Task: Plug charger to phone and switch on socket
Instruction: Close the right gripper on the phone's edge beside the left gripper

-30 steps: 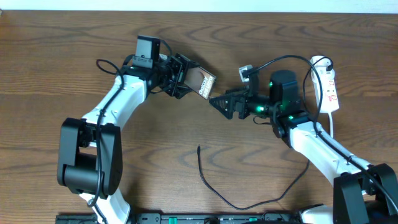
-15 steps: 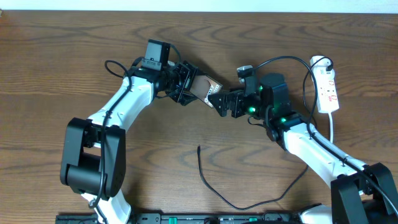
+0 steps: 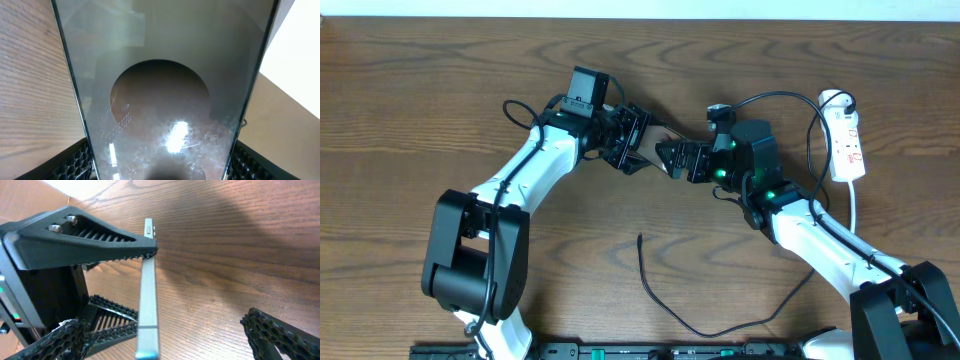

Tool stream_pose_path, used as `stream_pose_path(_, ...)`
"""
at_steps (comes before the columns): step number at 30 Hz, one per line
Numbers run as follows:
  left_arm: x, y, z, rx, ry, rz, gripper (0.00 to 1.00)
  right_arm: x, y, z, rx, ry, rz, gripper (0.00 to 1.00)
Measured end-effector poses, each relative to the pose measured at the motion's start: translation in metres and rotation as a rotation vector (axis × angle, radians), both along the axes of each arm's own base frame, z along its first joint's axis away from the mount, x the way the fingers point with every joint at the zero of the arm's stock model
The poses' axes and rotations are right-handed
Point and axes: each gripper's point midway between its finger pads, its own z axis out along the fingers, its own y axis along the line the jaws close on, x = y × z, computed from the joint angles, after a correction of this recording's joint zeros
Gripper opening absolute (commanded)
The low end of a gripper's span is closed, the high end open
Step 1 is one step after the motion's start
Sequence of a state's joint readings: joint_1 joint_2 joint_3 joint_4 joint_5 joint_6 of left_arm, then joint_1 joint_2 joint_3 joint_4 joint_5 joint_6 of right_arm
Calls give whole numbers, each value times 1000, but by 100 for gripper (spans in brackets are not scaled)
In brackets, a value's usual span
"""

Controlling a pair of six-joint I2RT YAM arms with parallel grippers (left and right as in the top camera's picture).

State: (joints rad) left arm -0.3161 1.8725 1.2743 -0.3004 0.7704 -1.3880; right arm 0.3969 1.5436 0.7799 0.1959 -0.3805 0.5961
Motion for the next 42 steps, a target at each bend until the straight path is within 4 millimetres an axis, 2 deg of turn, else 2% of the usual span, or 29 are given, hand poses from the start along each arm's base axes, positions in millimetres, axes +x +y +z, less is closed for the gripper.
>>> stream_pose_path(13,-6,-14,4,-33,31,-6,7,-4,7,-1,22,31,-15,98)
stream_pose_path(16,-8,-17,4,-33,31,-13,7,-5,5,-4,16,45,-21,93)
stream_pose_path(19,-9,-17,4,-36,32,-15,7,-5,3,-7,7,58,-33,81)
stream_pose_path(30,-12,-22,5,-38,33,-27,8,-5,2,-8,3,64,-46,70)
stream_pose_path(39,-17,-28,5,-38,34,-45,7,-6,4,-8,-1,62,-42,56)
stream_pose_path(42,-17,-29,5,-38,34,-46,7,-6,4,-8,-3,61,-44,47)
